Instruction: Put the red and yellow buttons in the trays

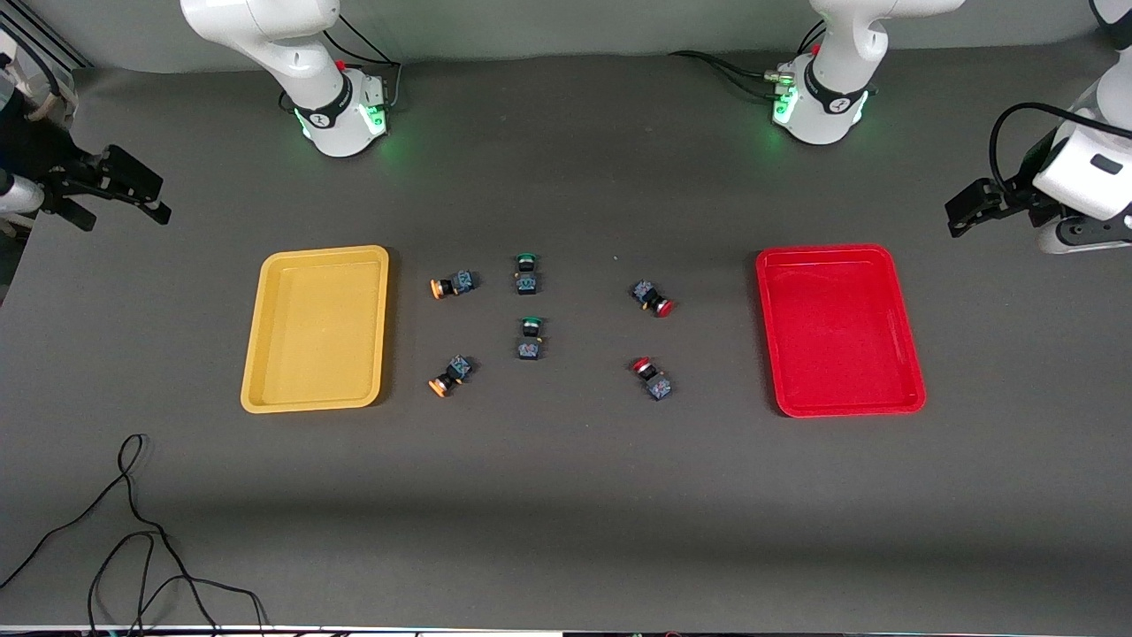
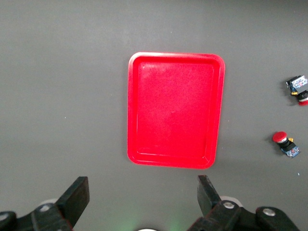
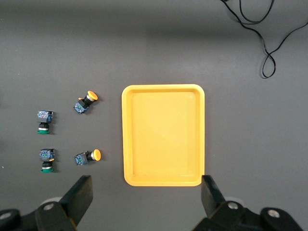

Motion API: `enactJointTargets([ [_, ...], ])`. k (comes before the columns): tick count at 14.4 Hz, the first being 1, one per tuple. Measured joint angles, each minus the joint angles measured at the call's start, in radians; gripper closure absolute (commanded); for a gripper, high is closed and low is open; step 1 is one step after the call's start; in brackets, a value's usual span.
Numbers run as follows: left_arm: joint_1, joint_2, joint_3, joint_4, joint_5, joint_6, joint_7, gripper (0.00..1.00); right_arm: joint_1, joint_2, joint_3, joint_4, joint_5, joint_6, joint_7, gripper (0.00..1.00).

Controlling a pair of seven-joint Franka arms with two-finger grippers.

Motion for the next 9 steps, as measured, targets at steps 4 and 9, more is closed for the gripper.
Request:
enactJointTargets([
  [4, 0.0, 0.0, -0.002, 0.065, 0.0, -0.067, 0.001, 0.0, 0.011, 0.028, 0.004, 0.007, 0.0, -0.02, 0.013, 0.0],
  [9, 0.0, 0.003, -0.001, 0.073, -0.001, -0.073, 0.002, 0.0, 0.157, 0.151, 0.02, -0.014, 0.001, 0.008, 0.363, 0.0],
])
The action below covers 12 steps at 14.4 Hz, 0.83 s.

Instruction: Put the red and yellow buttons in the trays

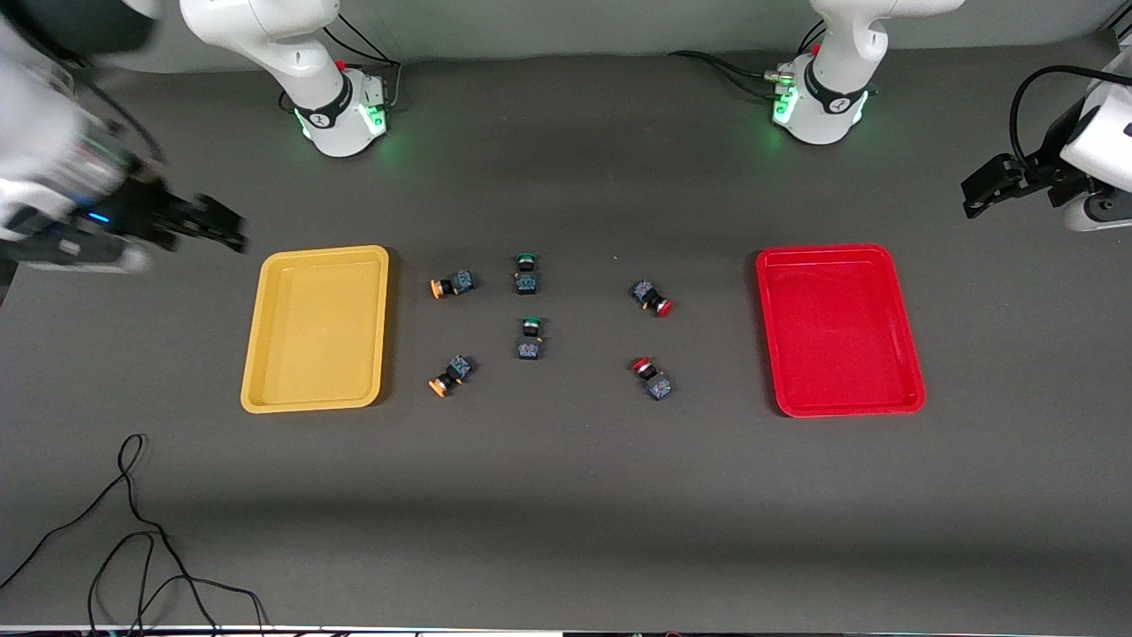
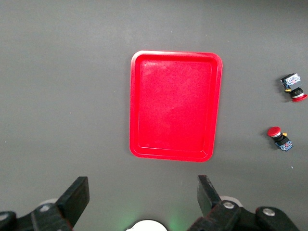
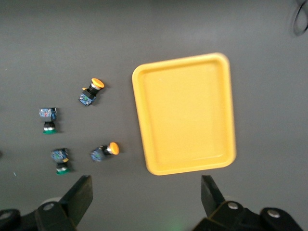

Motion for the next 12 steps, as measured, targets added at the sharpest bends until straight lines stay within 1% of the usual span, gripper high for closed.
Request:
enactJointTargets([
  [1, 0.0, 0.002, 0.001, 0.002, 0.0, -0.009, 0.007, 0.0, 0.042, 0.043, 0.009, -0.017, 0.011, 0.045, 0.122, 0.0],
  [3, 0.0, 0.01, 0.003, 0.009, -0.002, -0.023, 0.012, 0.0, 0.129, 0.131, 0.019, -0.089, 0.085, 0.206, 0.355, 0.0],
  [4, 0.0, 0.019, 0.002, 0.017, -0.005, -0.03, 0.013, 0.0, 0.164, 0.171, 0.021, -0.149, 0.116, 0.314, 0.446, 0.0],
  [6, -0.01, 0.048, -0.012, 0.028, -0.014, -0.063, 0.022, 0.0, 0.203, 0.226, 0.022, -0.292, 0.137, 0.508, 0.559, 0.0],
  [7, -0.027, 0.067, -0.027, 0.029, -0.024, -0.068, 0.017, 0.0, 0.215, 0.249, 0.021, -0.349, 0.139, 0.564, 0.604, 0.0],
  [8, -0.051, 0.092, -0.044, 0.03, -0.047, -0.068, -0.016, 0.0, 0.227, 0.269, 0.022, -0.387, 0.14, 0.592, 0.647, 0.0],
  [10, -0.105, 0.154, -0.078, 0.028, -0.105, -0.037, -0.16, 0.0, 0.246, 0.29, 0.022, -0.422, 0.147, 0.6, 0.709, 0.0],
  [12, -0.17, 0.227, -0.117, 0.001, -0.119, 0.086, -0.327, 0.0, 0.251, 0.3, 0.025, -0.451, 0.202, 0.6, 0.73, 0.0],
])
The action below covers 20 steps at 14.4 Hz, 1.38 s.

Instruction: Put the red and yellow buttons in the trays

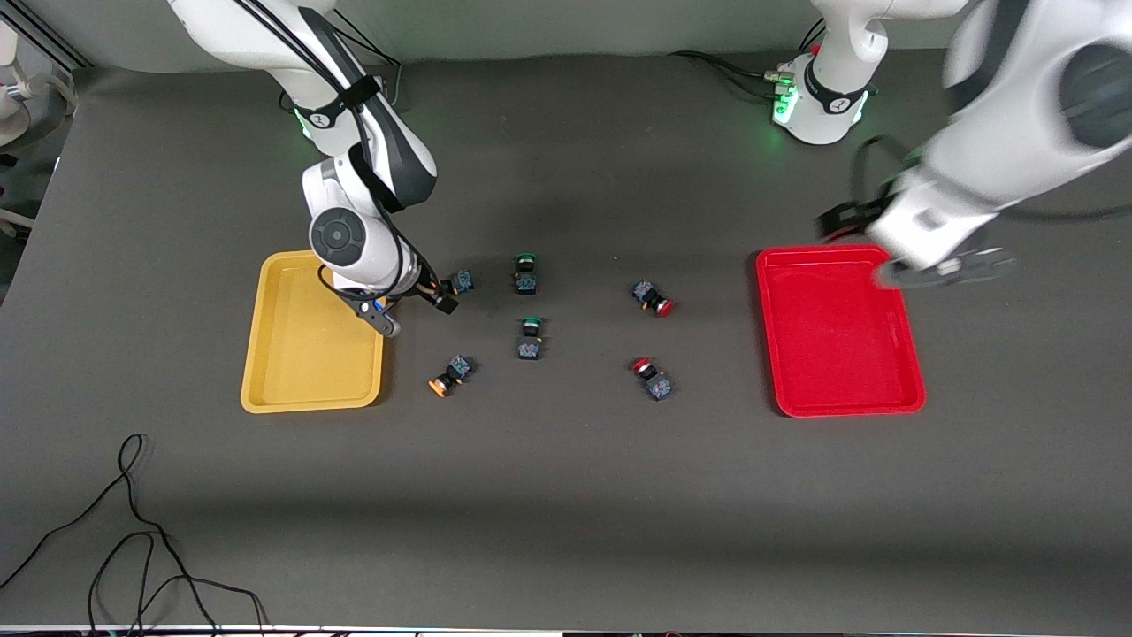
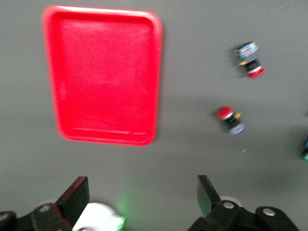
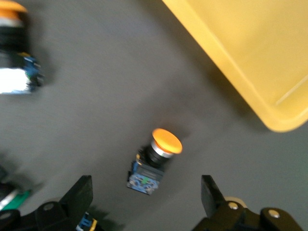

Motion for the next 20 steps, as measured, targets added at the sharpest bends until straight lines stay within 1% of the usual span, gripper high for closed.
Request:
enactJointTargets([
  [3, -0.105, 0.092, -0.04, -0.133, -0.001, 0.261, -0.2, 0.0, 0.0, 0.024, 0.0, -0.018, 0.077, 0.003, 0.002, 0.0],
  [5, -0.176, 0.158, -0.045, -0.216, -0.002, 0.413, -0.339, 0.01, 0.0, 0.045, 0.0, -0.019, 0.088, 0.031, 0.004, 0.0],
  [8, -0.278, 0.246, -0.046, -0.298, 0.0, 0.605, -0.529, 0.03, 0.0, 0.082, 0.001, -0.019, 0.092, 0.081, 0.018, 0.0],
  [10, -0.302, 0.293, -0.046, -0.334, 0.0, 0.701, -0.605, 0.04, 0.0, 0.097, 0.008, -0.019, 0.093, 0.104, 0.026, 0.0],
  [12, -0.302, 0.34, -0.04, -0.346, 0.0, 0.777, -0.639, 0.08, 0.0, 0.111, 0.016, -0.02, 0.093, 0.137, 0.031, 0.0],
  [13, -0.301, 0.361, -0.036, -0.347, 0.0, 0.808, -0.644, 0.13, 0.0, 0.119, 0.02, -0.022, 0.093, 0.151, 0.032, 0.0],
  [14, -0.301, 0.381, -0.033, -0.348, 0.0, 0.835, -0.646, 0.22, 0.0, 0.127, 0.024, -0.025, 0.094, 0.166, 0.033, 0.0],
  [15, -0.3, 0.399, -0.032, -0.348, 0.0, 0.858, -0.648, 0.44, 0.0, 0.134, 0.025, -0.029, 0.094, 0.184, 0.034, 0.08],
  [16, -0.297, 0.414, -0.03, -0.347, 0.0, 0.874, -0.649, 0.74, 0.0, 0.143, 0.027, -0.032, 0.096, 0.2, 0.034, 0.27],
  [17, -0.295, 0.424, -0.03, -0.347, 0.0, 0.882, -0.65, 0.94, 0.0, 0.149, 0.032, -0.035, 0.098, 0.209, 0.034, 0.52],
  [18, -0.294, 0.426, -0.03, -0.346, 0.0, 0.883, -0.65, 1.0, 0.0, 0.153, 0.038, -0.037, 0.1, 0.216, 0.034, 0.72],
  [19, -0.293, 0.425, -0.03, -0.34, -0.001, 0.882, -0.652, 1.0, 0.0, 0.153, 0.041, -0.037, 0.103, 0.218, 0.035, 0.85],
  [20, -0.292, 0.422, -0.03, -0.328, -0.001, 0.878, -0.654, 1.0, 0.0, 0.151, 0.042, -0.035, 0.105, 0.22, 0.035, 0.9],
])
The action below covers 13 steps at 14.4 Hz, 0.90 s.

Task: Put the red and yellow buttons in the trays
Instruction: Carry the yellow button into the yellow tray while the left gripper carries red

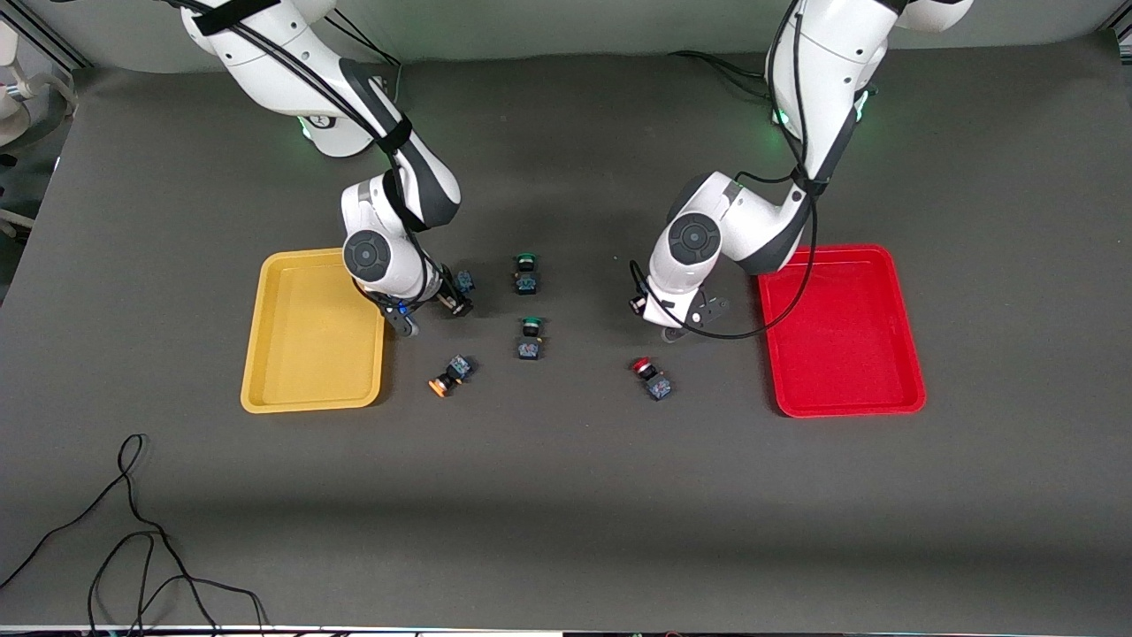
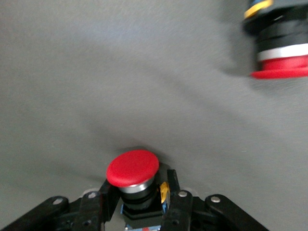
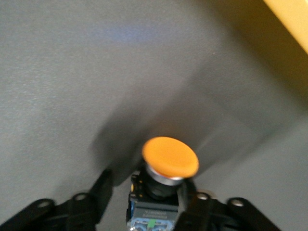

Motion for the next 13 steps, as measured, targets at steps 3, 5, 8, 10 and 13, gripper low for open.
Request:
enactJointTargets([
  [3, 0.017, -0.051, 0.001, 0.102, -0.002, -0.197, -0.002, 1.0, -0.001, -0.023, 0.0, 0.006, 0.001, -0.021, 0.0, 0.91],
  [5, 0.051, -0.147, 0.002, 0.197, -0.001, -0.426, 0.009, 1.0, -0.004, -0.081, -0.009, 0.02, 0.001, -0.102, -0.017, 0.91],
  [8, 0.15, -0.365, 0.012, 0.245, 0.005, -0.688, 0.192, 1.0, -0.012, -0.243, -0.114, 0.033, -0.004, -0.279, -0.201, 0.91],
  [10, 0.247, -0.507, 0.027, 0.231, 0.009, -0.814, 0.373, 1.0, -0.03, -0.32, -0.218, 0.018, -0.025, -0.349, -0.367, 0.9],
  [13, 0.352, -0.644, 0.142, 0.183, 0.032, -0.889, 0.71, 0.97, -0.066, -0.318, -0.277, -0.043, -0.104, -0.325, -0.545, 0.89],
])
